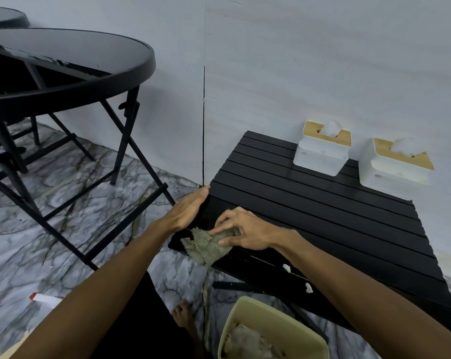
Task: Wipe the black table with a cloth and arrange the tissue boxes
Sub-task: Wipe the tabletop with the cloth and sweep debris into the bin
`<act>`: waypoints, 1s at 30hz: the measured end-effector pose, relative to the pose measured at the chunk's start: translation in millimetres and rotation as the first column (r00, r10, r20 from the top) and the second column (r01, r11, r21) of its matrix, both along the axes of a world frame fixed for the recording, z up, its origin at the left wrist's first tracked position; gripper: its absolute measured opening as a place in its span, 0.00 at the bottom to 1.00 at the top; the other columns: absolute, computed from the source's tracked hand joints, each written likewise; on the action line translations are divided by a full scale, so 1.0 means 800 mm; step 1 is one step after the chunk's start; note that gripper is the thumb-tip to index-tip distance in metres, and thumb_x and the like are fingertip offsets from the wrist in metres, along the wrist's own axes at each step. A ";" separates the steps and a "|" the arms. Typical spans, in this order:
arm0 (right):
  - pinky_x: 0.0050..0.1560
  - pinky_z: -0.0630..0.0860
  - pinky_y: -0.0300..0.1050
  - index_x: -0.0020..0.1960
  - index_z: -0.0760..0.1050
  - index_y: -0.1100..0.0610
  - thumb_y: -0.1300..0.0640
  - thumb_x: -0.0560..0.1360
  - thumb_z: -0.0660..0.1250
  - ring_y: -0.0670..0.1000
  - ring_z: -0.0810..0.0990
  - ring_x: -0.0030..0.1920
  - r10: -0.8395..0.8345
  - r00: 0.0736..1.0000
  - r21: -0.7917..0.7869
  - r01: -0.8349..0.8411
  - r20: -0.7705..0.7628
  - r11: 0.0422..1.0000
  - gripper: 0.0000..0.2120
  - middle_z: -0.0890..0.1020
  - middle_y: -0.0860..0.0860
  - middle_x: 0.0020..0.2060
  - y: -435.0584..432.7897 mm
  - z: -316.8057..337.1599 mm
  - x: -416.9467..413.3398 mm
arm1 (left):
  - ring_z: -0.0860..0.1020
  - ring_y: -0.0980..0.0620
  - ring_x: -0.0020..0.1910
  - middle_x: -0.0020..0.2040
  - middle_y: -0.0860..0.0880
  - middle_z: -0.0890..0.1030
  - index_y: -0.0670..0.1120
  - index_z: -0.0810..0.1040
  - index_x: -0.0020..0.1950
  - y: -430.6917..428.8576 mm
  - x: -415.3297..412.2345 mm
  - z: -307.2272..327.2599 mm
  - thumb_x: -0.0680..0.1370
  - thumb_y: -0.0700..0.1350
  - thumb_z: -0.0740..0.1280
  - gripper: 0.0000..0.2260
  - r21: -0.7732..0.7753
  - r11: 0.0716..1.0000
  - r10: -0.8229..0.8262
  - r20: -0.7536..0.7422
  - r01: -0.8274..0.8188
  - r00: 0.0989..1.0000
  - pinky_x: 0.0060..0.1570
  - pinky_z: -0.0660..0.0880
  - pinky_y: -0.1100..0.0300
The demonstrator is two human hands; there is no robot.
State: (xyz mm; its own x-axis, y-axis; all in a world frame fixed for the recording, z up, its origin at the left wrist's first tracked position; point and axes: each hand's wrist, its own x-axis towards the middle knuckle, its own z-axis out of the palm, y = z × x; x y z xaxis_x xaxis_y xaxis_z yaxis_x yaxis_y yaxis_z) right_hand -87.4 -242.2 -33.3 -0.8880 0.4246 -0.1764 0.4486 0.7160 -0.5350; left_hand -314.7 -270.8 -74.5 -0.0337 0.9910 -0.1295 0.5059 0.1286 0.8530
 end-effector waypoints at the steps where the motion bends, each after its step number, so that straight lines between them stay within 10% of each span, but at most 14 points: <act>1: 0.67 0.64 0.54 0.65 0.79 0.42 0.44 0.78 0.69 0.48 0.67 0.61 -0.002 1.000 -0.009 0.002 -0.006 1.000 0.16 0.74 0.42 0.59 -0.001 0.002 0.003 | 0.57 0.56 0.77 0.78 0.57 0.60 0.62 0.59 0.76 -0.002 0.001 0.000 0.75 0.74 0.44 0.33 0.006 1.000 -0.001 -0.022 0.001 1.000 0.76 0.53 0.46; 13: 0.65 0.71 0.45 0.60 0.83 0.48 0.50 0.76 0.73 0.45 0.75 0.58 -0.015 0.996 -0.155 0.001 -0.088 0.988 0.13 0.78 0.46 0.58 -0.002 0.019 0.020 | 0.54 0.50 0.77 0.80 0.54 0.52 0.53 0.59 0.78 -0.011 0.017 -0.020 0.83 0.59 0.52 0.24 0.121 0.989 -0.014 -0.516 0.089 0.856 0.72 0.52 0.44; 30: 0.65 0.73 0.46 0.59 0.84 0.46 0.49 0.74 0.76 0.44 0.77 0.58 -0.078 0.994 -0.230 0.058 -0.077 0.972 0.14 0.78 0.44 0.56 0.005 0.024 0.033 | 0.54 0.49 0.77 0.78 0.51 0.60 0.52 0.63 0.76 -0.007 0.034 -0.021 0.80 0.61 0.45 0.28 0.259 0.963 0.105 -0.619 0.075 0.779 0.73 0.48 0.48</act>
